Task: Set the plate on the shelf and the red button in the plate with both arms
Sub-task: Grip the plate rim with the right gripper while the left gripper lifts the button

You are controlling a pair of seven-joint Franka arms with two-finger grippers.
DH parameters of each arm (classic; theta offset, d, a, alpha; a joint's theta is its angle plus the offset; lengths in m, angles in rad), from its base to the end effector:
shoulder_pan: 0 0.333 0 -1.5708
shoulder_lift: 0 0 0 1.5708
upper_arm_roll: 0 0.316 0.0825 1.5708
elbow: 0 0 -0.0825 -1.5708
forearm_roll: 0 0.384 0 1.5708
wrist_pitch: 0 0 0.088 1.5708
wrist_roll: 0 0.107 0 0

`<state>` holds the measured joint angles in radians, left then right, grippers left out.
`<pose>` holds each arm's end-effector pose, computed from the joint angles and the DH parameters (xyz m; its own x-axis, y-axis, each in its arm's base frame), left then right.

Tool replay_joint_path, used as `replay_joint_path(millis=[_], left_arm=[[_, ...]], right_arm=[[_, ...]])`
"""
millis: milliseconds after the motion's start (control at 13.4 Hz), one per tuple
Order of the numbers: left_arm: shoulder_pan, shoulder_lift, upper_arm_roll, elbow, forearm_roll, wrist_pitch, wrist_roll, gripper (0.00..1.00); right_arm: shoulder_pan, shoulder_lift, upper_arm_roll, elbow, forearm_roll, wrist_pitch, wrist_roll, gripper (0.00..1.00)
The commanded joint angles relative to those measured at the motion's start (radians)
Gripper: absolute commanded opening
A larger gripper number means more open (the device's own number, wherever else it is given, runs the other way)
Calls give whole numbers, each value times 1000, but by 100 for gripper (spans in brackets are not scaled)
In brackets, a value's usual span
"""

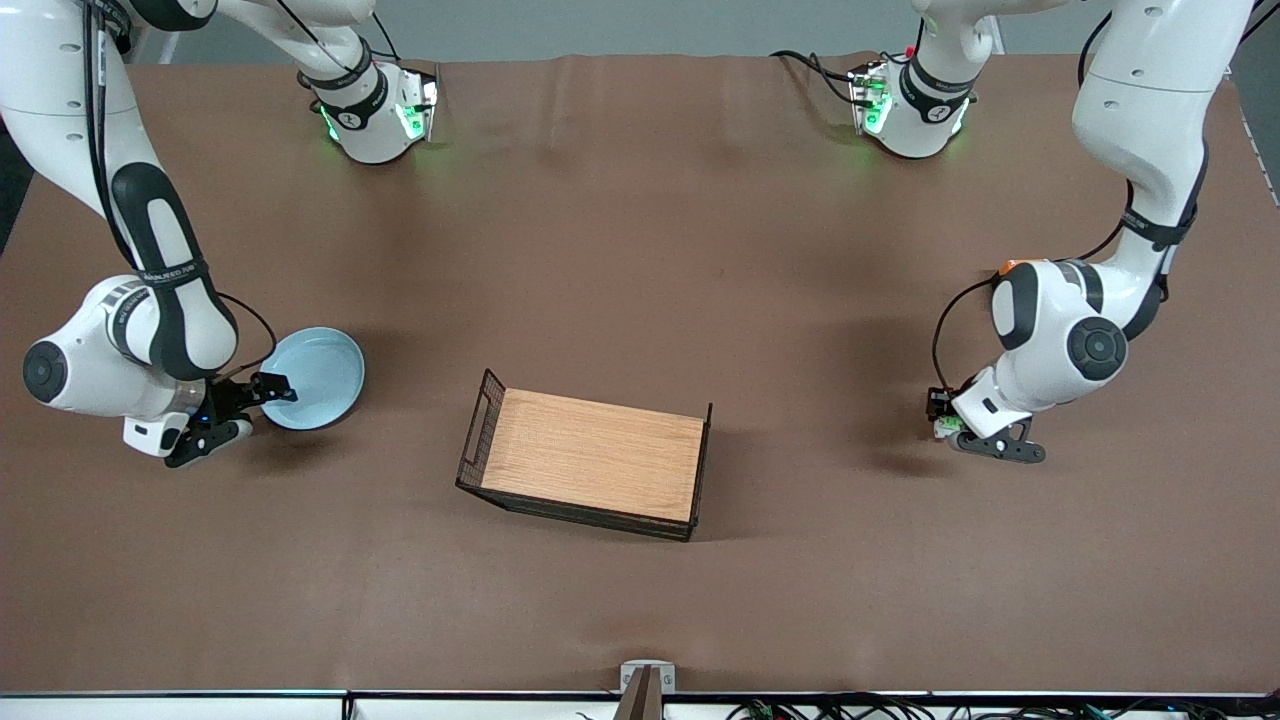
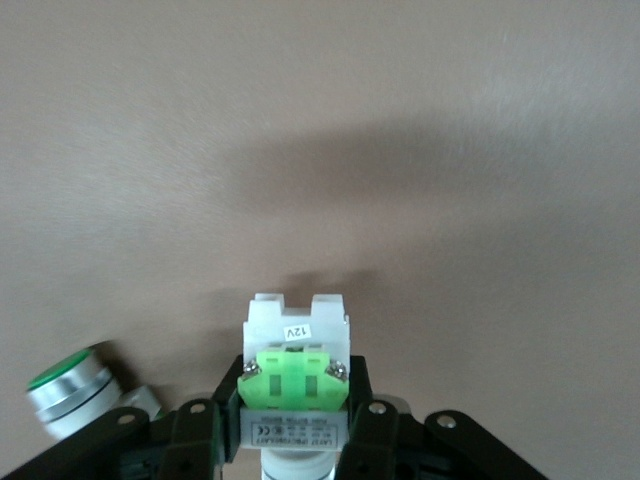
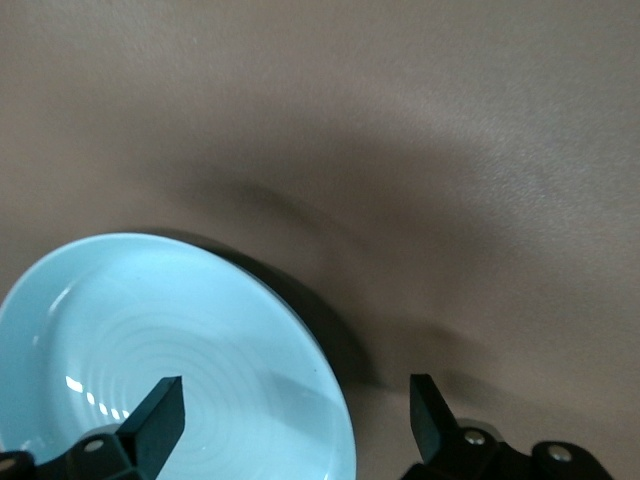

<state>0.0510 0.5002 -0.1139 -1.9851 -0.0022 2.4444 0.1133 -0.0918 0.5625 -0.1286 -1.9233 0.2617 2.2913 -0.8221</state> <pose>0.6064 -0.0366 0.2082 0.9863 -0.1618 -0.0316 -0.1597 -0.9853 0.0598 0.5916 -0.1250 0.1830 0.9072 0.4160 -0.0627 0.3965 -0.8953 -0.2028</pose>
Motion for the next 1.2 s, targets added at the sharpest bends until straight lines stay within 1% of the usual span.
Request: replay_joint_path(millis=[0,150,224,299,374,524,748,823,898,1047,1122], left_arm=[[-5,-61,-6,51,18,-129,-117,1],[-6,-100,-10,97,8,-236,-269,0],[-10,-111,-18,121,8,-279,-352,0],[-10,-126,-41,147,4,-324,-430,0],[-8,-132,-47,172,1,-359,-530,0],[-8,-161,-82,209,1,-413,-711,0],[-8,-200,-130,230,-1,-413,-968,0],[-7,-203,-150,254,-1,-415,-1089,0],[-8,-209,-168,276,1,-421,-1177,0],[-7,-216,-208,320,1,-468,-1297,0],[-8,-218,-220,347,1,-500,-1339,0]], right_arm=[[-8,-3,6,-14,27,16,-38,93],[-8,4,6,-13,27,5,-35,81],[-8,2,6,-13,27,5,-35,72],[-6,2,6,-13,27,4,-37,59],[-8,2,6,-13,27,4,-34,46],[-9,0,6,-13,27,-18,-34,24],[-14,0,3,-8,31,-43,-38,14],[-17,0,3,-8,31,-43,-46,12],[-22,0,3,-8,31,-43,-55,4],[-32,-1,3,-7,34,-49,-54,0],[-42,-3,3,-2,43,-79,-54,0]])
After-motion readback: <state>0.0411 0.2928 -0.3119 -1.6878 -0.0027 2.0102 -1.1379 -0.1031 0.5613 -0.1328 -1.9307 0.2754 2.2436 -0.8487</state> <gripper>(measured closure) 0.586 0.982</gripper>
